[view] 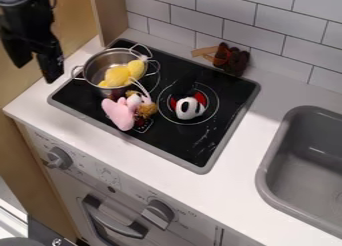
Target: Put the pink teddy wich in the silver pot to the bottom side of the burner
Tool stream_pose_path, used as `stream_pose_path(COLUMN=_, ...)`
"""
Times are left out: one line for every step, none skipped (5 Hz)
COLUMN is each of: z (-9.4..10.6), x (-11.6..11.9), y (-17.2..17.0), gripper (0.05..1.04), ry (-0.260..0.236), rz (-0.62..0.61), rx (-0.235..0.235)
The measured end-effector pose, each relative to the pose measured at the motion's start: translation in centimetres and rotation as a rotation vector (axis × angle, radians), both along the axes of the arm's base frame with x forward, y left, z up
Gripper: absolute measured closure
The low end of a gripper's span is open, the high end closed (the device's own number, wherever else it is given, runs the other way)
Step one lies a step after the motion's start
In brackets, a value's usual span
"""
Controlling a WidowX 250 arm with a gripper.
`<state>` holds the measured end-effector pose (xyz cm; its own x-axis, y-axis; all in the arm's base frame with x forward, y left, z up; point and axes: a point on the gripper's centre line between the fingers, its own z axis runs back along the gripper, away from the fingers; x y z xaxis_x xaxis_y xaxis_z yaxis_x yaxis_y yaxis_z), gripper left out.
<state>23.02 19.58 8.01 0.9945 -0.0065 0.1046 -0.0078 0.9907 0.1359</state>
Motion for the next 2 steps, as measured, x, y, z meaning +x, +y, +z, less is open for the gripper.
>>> stream_pose_path(z=-0.11, x=-0.04, y=0.93, gripper=0.085, ry=0.000, rz=-0.013, rx=-0.003)
stream_pose_path(z=-0.65, x=-0.01, y=1.44, gripper=0.085, ry=0.014, rz=-0.021, rx=-0.041)
